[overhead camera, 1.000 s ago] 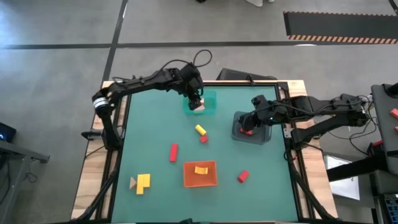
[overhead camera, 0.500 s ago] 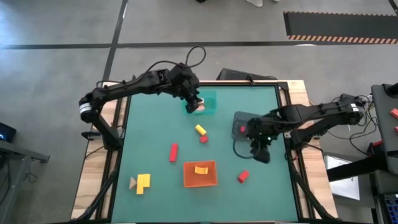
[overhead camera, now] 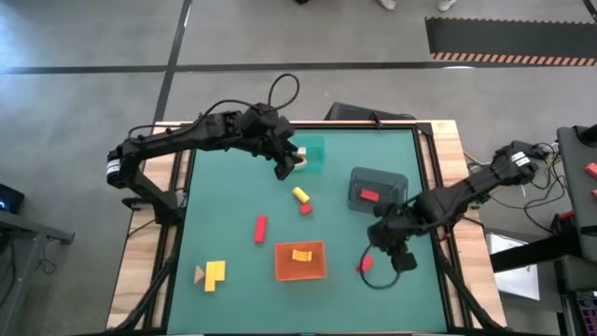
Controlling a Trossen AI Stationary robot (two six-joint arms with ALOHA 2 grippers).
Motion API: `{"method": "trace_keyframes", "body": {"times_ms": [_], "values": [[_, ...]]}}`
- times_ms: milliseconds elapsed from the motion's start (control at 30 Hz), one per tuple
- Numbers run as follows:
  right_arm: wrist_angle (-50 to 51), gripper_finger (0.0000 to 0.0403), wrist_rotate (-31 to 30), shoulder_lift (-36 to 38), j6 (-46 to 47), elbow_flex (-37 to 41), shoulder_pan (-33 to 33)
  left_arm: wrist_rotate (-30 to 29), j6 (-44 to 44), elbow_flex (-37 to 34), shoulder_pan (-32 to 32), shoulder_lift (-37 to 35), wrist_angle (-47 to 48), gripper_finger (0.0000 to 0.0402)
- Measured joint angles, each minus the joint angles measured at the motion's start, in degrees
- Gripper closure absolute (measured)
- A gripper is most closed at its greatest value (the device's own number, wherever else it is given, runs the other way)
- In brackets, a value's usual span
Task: Sort & place blocks by color
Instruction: Put the red block into the black bin
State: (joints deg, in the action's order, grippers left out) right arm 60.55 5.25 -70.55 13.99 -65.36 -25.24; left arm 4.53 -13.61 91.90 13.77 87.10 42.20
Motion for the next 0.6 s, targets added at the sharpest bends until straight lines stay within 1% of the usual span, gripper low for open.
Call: {"method": "trace_keyframes", "body": {"times_ms": [133, 300, 433, 500, 600], "values": [[-5.47, 0.0275, -1.04, -1.32, -0.93, 4.46, -2.09, -0.01, -2.37, 0.00, -2.79, -1.26, 0.72, 0.0221], [-9.83, 0.0275, -1.85, -3.77, 0.25, 9.96, -2.57, 0.00, -4.87, -0.02, -6.08, -3.90, 1.60, 0.0221], [-12.78, 0.0275, -1.25, -6.00, -0.38, 11.80, -2.64, 0.00, -5.77, -0.02, -7.88, -6.39, 3.46, 0.0221], [-16.22, 0.0275, -0.28, -6.94, -0.84, 11.88, -2.64, 0.02, -5.93, -0.02, -8.38, -7.78, 5.36, 0.0221], [-19.25, 0.0271, -0.29, -8.87, -1.46, 11.55, -2.64, -0.04, -8.39, -0.02, -8.38, -10.11, 6.35, 0.0221]]}}
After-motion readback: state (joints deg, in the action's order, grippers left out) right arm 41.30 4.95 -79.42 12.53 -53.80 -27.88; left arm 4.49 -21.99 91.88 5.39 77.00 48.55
